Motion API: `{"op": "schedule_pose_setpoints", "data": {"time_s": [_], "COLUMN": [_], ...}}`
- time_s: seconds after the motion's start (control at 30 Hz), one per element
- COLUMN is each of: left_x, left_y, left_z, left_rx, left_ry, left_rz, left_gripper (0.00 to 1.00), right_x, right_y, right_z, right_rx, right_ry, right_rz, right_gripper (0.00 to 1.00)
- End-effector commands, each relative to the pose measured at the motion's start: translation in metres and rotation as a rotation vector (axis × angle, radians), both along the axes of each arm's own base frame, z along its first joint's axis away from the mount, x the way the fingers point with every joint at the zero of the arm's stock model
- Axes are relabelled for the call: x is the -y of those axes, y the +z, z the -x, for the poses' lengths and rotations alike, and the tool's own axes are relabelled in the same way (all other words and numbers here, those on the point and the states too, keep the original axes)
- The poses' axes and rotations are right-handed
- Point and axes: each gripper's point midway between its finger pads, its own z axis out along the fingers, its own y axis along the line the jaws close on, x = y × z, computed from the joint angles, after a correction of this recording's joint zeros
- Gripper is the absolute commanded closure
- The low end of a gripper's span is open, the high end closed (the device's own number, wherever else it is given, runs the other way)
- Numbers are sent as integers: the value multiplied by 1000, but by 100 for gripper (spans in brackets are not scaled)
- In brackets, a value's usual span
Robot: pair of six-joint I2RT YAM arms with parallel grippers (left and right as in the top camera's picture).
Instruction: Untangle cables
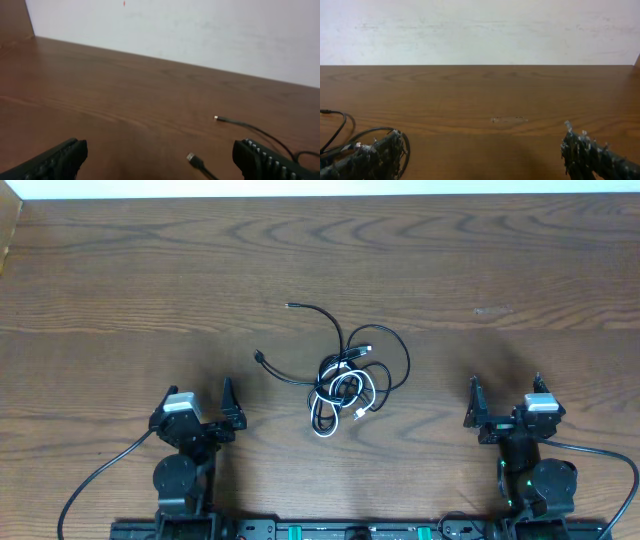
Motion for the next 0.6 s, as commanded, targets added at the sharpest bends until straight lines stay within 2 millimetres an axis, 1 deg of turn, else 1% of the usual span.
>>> {"op": "schedule_pose_setpoints", "data": {"time_s": [0.0,0.3,0.43,0.57], "left_x": [-3,2,2,2], "left_y": [-27,-36,-32,-29], "left_z": [1,0,-1,-6], "left_rx": [-97,-141,-164,-234], "left_ry": [10,-15,-15,-15], "left_rz": [-13,-8,-8,-6], "left_gripper": [2,2,2,2], "right_x": [2,2,2,2], "right_y": [0,0,0,0], "right_z": [0,0,0,0], "right_rx": [3,3,3,3], "right_ry": [-8,-8,-8,-8], "right_rz": [12,12,12,12], "right_gripper": [1,1,1,1]}}
